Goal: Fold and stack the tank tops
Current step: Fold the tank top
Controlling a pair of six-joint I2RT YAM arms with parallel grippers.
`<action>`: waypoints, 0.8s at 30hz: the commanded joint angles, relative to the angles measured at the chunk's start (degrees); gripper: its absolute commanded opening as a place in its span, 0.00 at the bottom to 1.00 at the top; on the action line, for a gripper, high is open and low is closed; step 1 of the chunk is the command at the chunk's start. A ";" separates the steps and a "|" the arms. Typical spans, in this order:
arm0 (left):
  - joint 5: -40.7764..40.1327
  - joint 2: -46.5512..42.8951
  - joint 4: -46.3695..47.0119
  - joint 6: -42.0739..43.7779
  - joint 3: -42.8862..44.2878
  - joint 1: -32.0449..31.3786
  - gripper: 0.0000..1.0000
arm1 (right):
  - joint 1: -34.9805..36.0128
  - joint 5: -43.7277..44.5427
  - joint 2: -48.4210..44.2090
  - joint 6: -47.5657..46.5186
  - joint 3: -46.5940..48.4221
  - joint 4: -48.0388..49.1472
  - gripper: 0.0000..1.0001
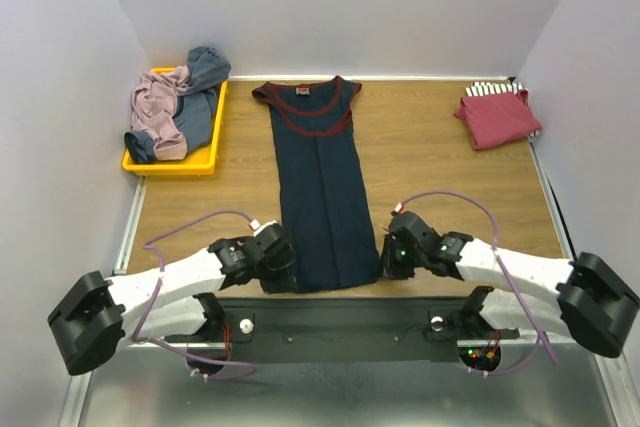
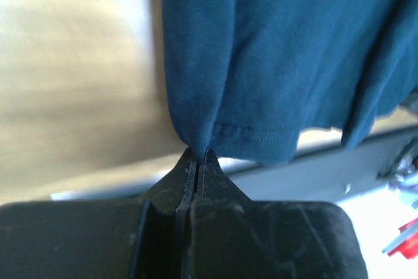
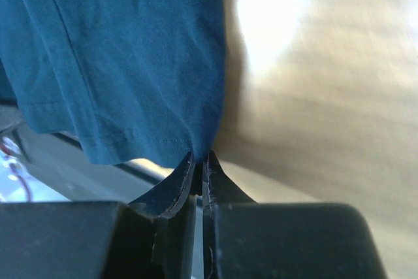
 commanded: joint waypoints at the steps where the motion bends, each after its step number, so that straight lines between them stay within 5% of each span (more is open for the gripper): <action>1: -1.33 -6.69 -8.76 -9.68 1.14 -6.70 0.00 | 4.36 4.30 -7.65 3.53 -0.53 -8.89 0.04; 8: -3.10 -9.35 -11.95 -11.29 3.25 -8.30 0.00 | 7.98 7.28 -10.93 6.36 1.74 -12.07 0.03; 12: -8.52 -7.95 -11.34 -9.53 9.65 -7.78 0.00 | 7.98 15.26 -6.39 2.33 10.68 -12.59 0.04; 24: -9.95 2.42 -1.67 5.06 19.94 10.50 0.00 | 4.56 24.25 13.40 -9.01 29.16 -7.59 0.04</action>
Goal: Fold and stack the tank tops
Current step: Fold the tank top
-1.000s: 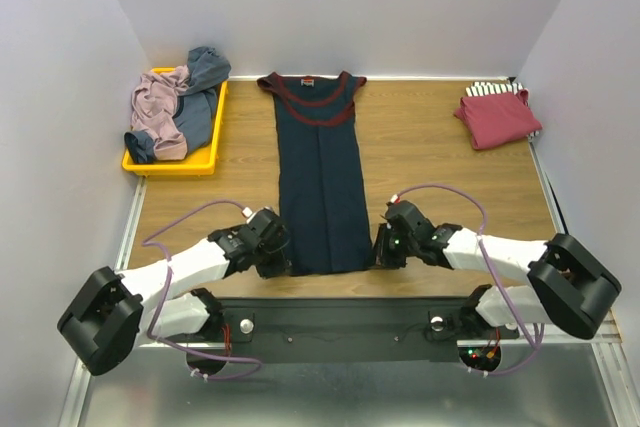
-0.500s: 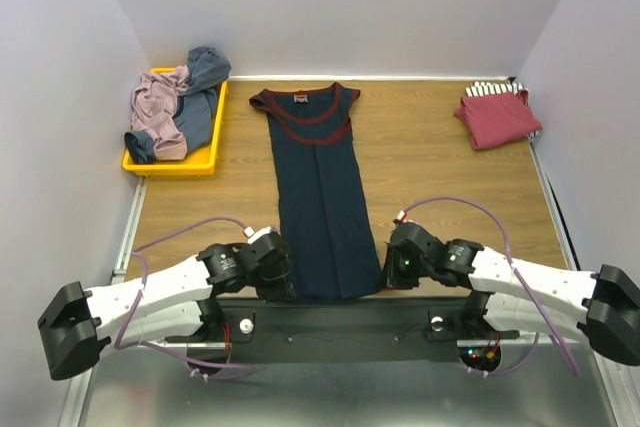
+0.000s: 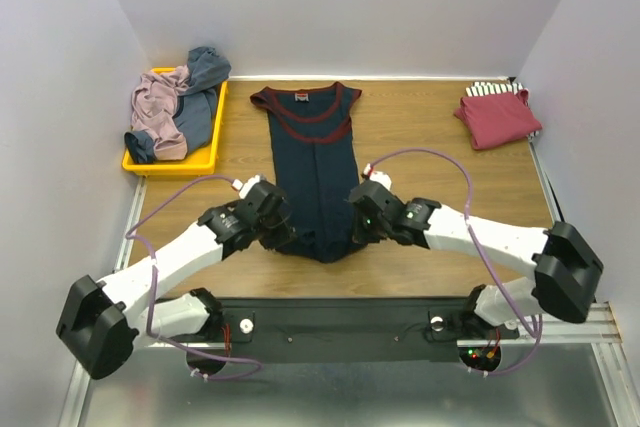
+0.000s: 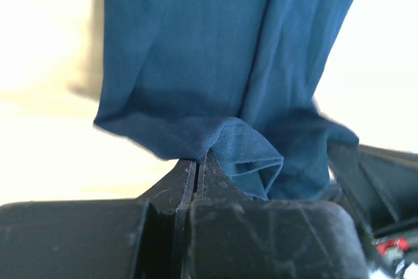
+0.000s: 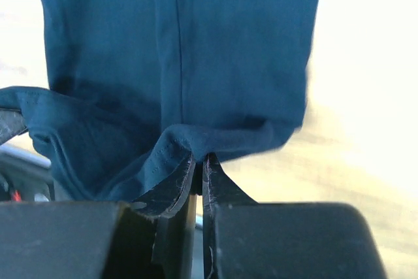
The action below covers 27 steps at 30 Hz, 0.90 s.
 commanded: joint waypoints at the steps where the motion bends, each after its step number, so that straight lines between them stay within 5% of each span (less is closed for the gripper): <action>1: -2.85 3.08 4.80 6.55 6.01 3.42 0.00 | -2.57 5.58 4.14 -5.91 5.76 4.48 0.04; 27: -1.54 28.47 14.74 16.13 25.43 18.80 0.00 | -20.06 2.16 30.43 -17.70 30.98 12.57 0.01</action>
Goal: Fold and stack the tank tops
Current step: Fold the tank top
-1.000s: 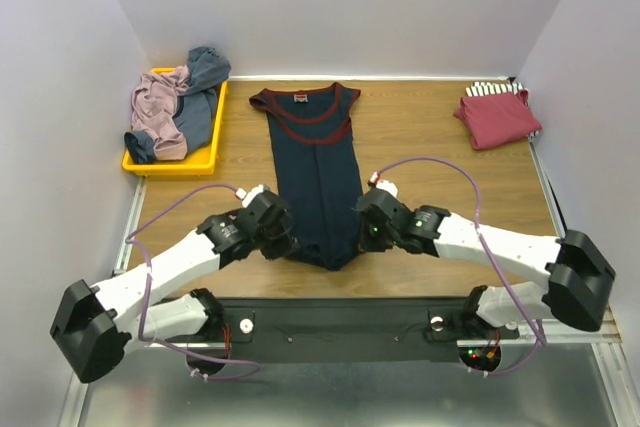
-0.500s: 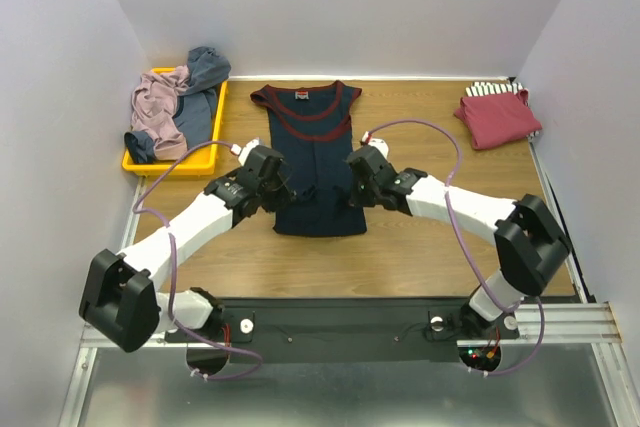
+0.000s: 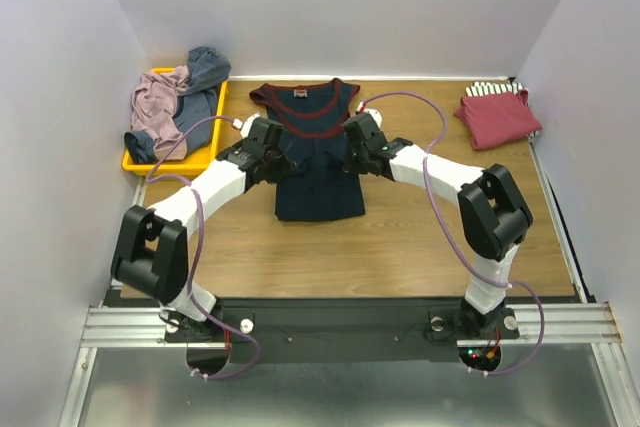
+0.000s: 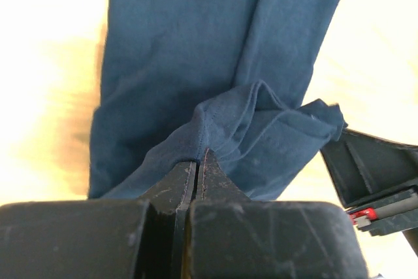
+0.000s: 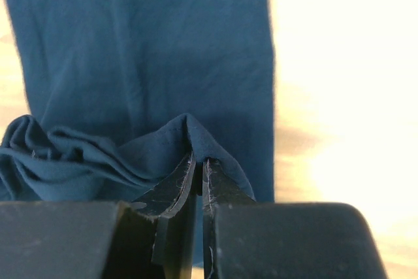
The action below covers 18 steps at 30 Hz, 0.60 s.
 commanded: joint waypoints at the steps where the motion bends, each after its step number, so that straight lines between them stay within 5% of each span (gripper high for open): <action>1: 1.02 3.85 2.87 1.97 5.02 2.19 0.00 | -2.75 -0.51 2.32 -1.92 5.30 2.80 0.01; 11: 3.04 12.65 3.14 3.73 13.82 5.80 0.00 | -5.04 -2.62 9.53 -2.89 13.22 2.88 0.00; 18: 6.11 10.82 3.57 3.56 12.33 5.89 0.00 | -5.22 -5.50 7.44 -2.36 11.57 2.80 0.00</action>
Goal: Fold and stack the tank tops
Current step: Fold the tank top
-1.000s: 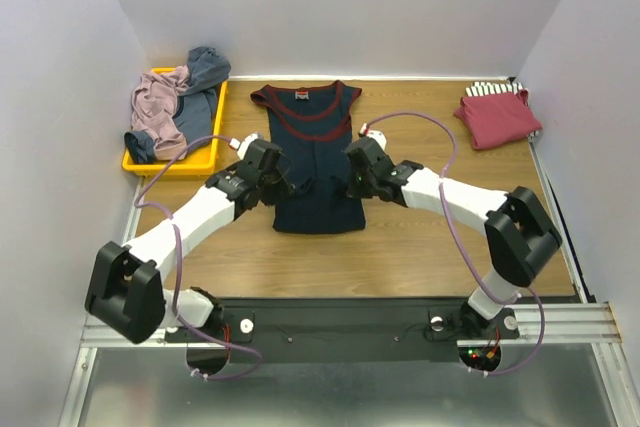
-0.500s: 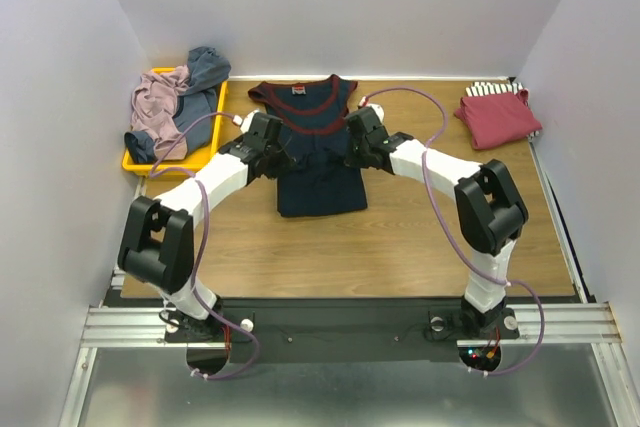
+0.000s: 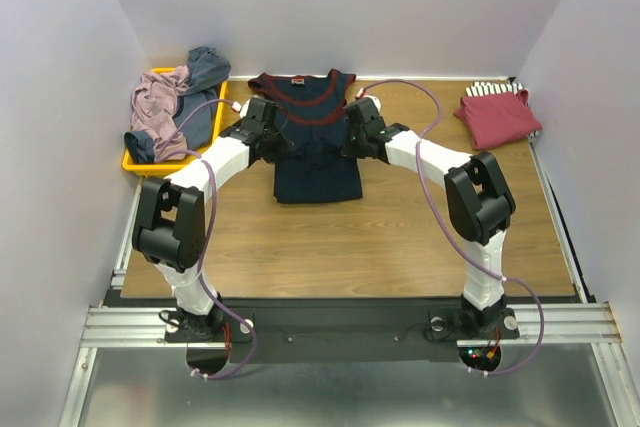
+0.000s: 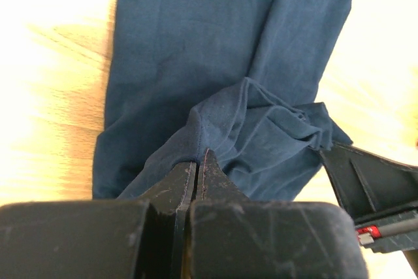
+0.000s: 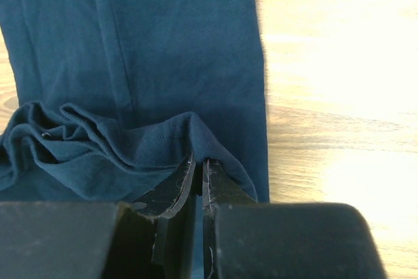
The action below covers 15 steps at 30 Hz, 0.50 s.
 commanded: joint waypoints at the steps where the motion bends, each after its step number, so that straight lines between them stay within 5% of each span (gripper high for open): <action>1: 3.36 -3.55 1.72 0.58 -0.48 -0.14 0.00 | -0.21 -3.50 -3.06 0.07 -0.22 2.43 0.00; 10: 4.16 -6.89 4.09 -0.30 -4.88 -0.75 0.00 | -0.21 -4.21 -6.05 0.51 -2.95 2.87 0.00; 15: 4.42 -13.29 4.27 -1.53 -11.46 -3.13 0.00 | 1.36 -4.66 -14.38 1.91 -12.25 3.65 0.00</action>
